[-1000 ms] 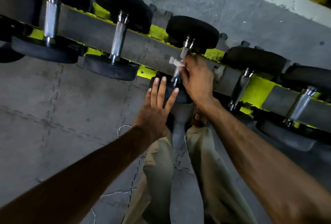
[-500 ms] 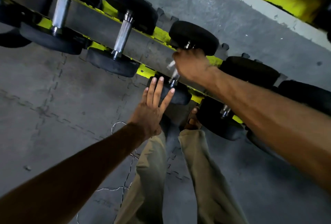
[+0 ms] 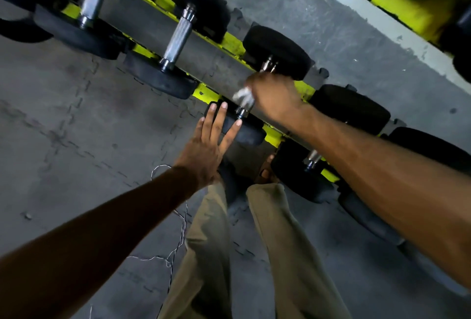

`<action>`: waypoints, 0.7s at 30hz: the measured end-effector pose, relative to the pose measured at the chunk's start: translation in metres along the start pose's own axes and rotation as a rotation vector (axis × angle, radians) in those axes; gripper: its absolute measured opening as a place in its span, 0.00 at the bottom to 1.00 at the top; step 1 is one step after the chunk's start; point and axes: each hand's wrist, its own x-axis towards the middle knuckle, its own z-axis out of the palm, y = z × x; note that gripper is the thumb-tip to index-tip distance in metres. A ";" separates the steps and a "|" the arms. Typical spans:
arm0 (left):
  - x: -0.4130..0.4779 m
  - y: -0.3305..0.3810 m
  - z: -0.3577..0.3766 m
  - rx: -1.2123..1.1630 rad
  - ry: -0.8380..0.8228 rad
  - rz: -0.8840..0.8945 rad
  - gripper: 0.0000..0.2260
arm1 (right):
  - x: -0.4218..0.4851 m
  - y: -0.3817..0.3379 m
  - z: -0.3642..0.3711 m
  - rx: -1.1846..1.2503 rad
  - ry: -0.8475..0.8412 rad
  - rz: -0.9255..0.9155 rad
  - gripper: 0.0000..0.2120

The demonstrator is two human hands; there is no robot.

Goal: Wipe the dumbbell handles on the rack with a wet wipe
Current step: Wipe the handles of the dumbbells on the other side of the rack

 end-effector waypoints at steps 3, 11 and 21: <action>0.002 0.002 0.000 -0.003 0.006 -0.011 0.63 | -0.010 -0.016 0.007 0.133 -0.153 -0.243 0.08; 0.002 0.006 -0.003 0.003 0.023 -0.033 0.58 | 0.028 -0.030 -0.015 0.190 -0.358 -0.057 0.13; -0.003 -0.010 -0.002 -0.054 0.218 0.206 0.45 | -0.025 -0.016 0.040 0.535 0.092 -0.011 0.07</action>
